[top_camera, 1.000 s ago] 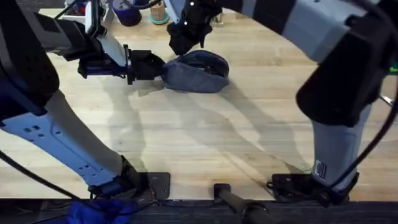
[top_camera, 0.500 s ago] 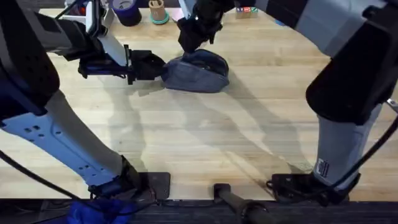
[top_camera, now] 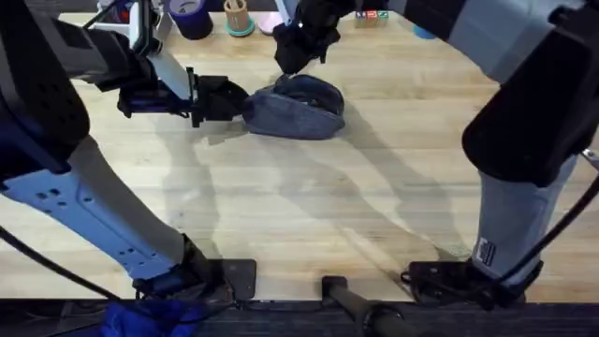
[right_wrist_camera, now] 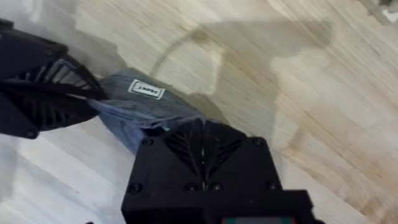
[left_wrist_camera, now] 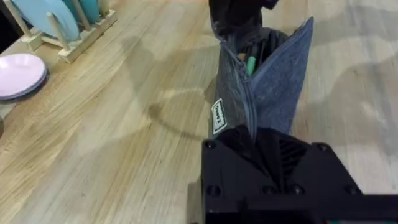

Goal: Unzip the bag, pick up the pens from the table one at a time and place them inside, then zip the bag closed.

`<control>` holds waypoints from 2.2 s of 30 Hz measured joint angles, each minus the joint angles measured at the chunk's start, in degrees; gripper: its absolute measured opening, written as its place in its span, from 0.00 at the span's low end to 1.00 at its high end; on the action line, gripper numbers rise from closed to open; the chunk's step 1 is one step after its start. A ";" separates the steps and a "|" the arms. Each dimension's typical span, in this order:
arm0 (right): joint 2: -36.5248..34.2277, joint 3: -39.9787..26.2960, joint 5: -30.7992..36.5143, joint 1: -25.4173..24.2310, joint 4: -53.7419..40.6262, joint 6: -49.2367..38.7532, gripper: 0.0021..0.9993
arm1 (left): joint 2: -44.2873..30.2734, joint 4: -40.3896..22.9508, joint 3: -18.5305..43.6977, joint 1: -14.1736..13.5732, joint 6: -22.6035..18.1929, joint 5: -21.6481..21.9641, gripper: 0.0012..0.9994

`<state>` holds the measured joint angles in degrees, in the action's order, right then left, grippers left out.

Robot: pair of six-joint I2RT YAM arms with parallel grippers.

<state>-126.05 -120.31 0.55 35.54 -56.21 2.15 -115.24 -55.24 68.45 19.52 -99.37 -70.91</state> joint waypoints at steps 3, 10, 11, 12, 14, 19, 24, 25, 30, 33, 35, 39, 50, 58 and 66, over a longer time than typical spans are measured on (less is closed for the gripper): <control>0.23 0.12 1.41 -0.56 0.15 0.00 0.03 | 0.00 -0.10 0.00 0.03 0.01 0.17 0.04; 5.09 7.57 3.84 -2.73 5.63 0.42 0.03 | 0.00 -0.42 0.00 0.23 0.02 0.33 0.04; 6.25 9.16 4.06 -3.06 6.72 0.48 0.03 | 0.00 -0.42 0.00 0.23 0.02 0.35 0.04; 7.23 10.45 4.20 -3.35 7.59 0.51 0.03 | 0.00 -0.42 0.00 0.23 0.02 0.39 0.04; 9.61 13.02 4.44 -4.00 9.15 0.65 0.03 | 0.00 -0.42 0.00 0.23 0.02 0.42 0.04; 13.37 15.06 4.67 -5.26 10.65 0.69 0.03 | 0.00 -0.42 0.00 0.23 0.27 0.43 0.04; 13.80 15.28 4.72 -5.39 10.79 0.70 0.03 | 0.00 -0.42 0.00 0.23 0.87 0.44 0.04; 13.80 15.28 4.72 -5.39 10.80 0.70 0.03 | 0.00 -0.42 0.00 0.23 0.90 0.44 0.04; 13.80 15.32 4.73 -5.39 10.80 0.70 0.03 | 0.00 -0.42 0.00 0.23 0.90 0.44 0.04; 13.80 15.34 4.80 -5.39 10.87 0.70 0.03 | 0.00 -0.42 0.00 0.23 0.90 0.44 0.04; 13.80 15.34 4.83 -5.39 10.88 1.05 0.12 | 0.00 -0.42 0.00 0.23 0.90 0.44 0.04; 13.80 15.37 4.85 -5.39 10.08 1.20 0.56 | 0.00 -0.42 0.00 0.23 0.92 0.44 0.04; 13.80 13.90 5.92 -5.26 -1.83 1.95 1.00 | 0.00 -0.42 0.00 0.23 1.09 0.44 0.04; 13.80 8.70 6.36 -2.83 -6.66 2.58 1.00 | 0.00 -0.42 0.00 0.23 1.25 0.44 0.04; 13.80 4.18 7.99 3.35 -9.18 2.59 1.00 | 0.00 -0.42 0.00 0.23 1.27 0.44 0.04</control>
<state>-112.25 -116.13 8.54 38.89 -65.39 4.74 -115.24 -55.66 68.45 19.75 -98.10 -70.48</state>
